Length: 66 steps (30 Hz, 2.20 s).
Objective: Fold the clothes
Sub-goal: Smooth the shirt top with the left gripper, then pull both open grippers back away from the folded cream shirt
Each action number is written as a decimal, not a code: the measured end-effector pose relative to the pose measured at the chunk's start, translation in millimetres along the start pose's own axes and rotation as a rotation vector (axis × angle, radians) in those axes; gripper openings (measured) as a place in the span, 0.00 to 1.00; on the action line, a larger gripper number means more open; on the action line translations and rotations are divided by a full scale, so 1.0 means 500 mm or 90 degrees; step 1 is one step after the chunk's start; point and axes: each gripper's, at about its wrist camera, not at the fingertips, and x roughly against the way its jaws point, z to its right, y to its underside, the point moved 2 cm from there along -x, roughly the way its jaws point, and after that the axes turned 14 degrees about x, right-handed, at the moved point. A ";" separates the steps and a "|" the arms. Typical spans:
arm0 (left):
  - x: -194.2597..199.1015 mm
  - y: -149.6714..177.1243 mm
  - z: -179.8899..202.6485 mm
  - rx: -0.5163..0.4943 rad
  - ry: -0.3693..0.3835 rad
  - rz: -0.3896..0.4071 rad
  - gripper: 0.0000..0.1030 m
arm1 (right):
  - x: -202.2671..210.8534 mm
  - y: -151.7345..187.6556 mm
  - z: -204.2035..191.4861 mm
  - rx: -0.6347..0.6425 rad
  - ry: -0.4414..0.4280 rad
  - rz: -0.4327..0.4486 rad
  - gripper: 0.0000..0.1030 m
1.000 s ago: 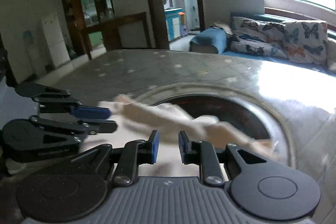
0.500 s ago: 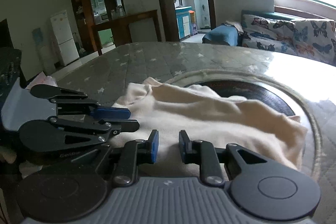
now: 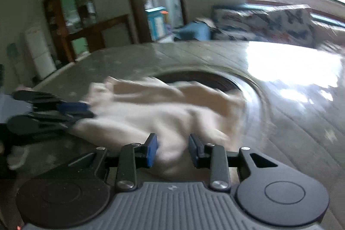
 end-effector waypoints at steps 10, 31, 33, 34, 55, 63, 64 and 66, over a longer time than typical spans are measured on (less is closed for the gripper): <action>-0.002 0.002 -0.001 0.002 -0.002 0.001 0.24 | 0.002 -0.037 -0.003 0.047 0.029 0.035 0.31; 0.000 -0.017 0.009 0.027 -0.027 -0.036 0.28 | -0.061 -0.082 0.003 0.051 0.046 0.018 0.45; 0.002 -0.023 0.016 0.032 -0.042 -0.043 0.36 | -0.047 -0.079 -0.022 0.068 0.031 0.024 0.49; 0.005 -0.025 0.019 0.034 -0.049 -0.042 0.38 | -0.041 -0.076 -0.037 0.078 0.022 0.026 0.50; 0.069 -0.017 0.047 0.063 -0.129 -0.067 0.69 | -0.021 -0.028 -0.117 0.111 0.011 0.010 0.59; 0.087 -0.008 0.053 0.067 -0.147 -0.067 0.80 | 0.026 -0.002 -0.134 0.133 0.004 0.007 0.73; 0.089 -0.006 0.054 0.068 -0.149 -0.067 0.80 | 0.030 0.003 -0.135 0.134 0.004 0.006 0.75; 0.093 -0.002 0.055 0.068 -0.153 -0.067 0.80 | 0.037 0.015 -0.136 0.134 0.005 0.003 0.76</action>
